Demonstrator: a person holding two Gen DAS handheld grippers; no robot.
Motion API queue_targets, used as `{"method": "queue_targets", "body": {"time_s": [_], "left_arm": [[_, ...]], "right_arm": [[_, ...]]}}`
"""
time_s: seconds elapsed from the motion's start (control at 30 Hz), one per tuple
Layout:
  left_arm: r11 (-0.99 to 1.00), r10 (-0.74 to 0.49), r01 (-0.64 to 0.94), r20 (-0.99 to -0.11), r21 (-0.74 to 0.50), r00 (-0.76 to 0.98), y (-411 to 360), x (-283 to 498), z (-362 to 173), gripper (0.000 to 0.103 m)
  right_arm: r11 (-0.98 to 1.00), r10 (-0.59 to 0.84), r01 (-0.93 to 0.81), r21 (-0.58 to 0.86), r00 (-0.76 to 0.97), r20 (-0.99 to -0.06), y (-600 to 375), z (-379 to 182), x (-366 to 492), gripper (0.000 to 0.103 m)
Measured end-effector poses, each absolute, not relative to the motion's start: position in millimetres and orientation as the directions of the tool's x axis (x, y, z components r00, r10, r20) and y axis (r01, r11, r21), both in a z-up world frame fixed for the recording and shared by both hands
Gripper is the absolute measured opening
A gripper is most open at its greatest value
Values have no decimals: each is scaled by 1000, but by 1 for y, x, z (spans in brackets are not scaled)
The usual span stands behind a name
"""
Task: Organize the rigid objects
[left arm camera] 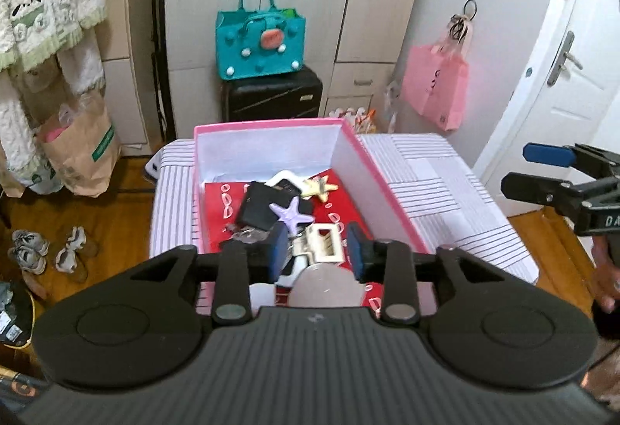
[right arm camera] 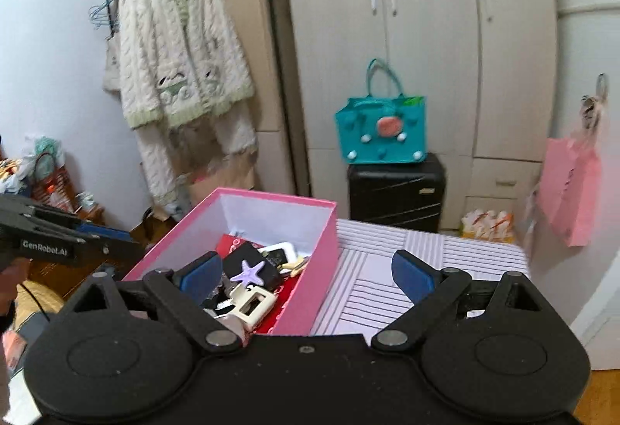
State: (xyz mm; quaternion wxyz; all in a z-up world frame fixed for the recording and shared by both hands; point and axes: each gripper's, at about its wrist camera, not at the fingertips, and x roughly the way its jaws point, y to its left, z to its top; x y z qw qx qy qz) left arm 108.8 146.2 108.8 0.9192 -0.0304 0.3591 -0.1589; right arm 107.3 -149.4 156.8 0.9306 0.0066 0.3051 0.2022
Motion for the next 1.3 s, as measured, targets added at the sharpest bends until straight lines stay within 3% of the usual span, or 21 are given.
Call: {"method": "queue_targets", "body": {"time_s": [0.27, 0.47, 0.7, 0.9, 1.07, 1.3], "left_arm": [[953, -302, 225, -637, -201, 709, 121, 90, 96, 53], [978, -204, 180, -608, -102, 767, 99, 62, 86, 62], [975, -222, 178, -622, -133, 751, 86, 42, 75, 75], [992, -124, 106, -614, -66, 780, 73, 35, 76, 102], [998, -47, 12, -677, -57, 734, 71, 37, 73, 102], [999, 37, -45, -644, 4, 764, 65, 23, 70, 102]], "right_arm": [[972, 215, -225, 69, 730, -649, -148, 141, 102, 98], [977, 193, -209, 50, 752, -630, -155, 138, 78, 99], [987, 120, -162, -11, 776, -619, -159, 139, 47, 99], [983, 135, -185, -14, 766, -629, -161, 141, 38, 99], [991, 100, -136, -8, 768, -633, -168, 139, 36, 99], [998, 64, -55, 34, 767, -639, -184, 128, 23, 99]]}}
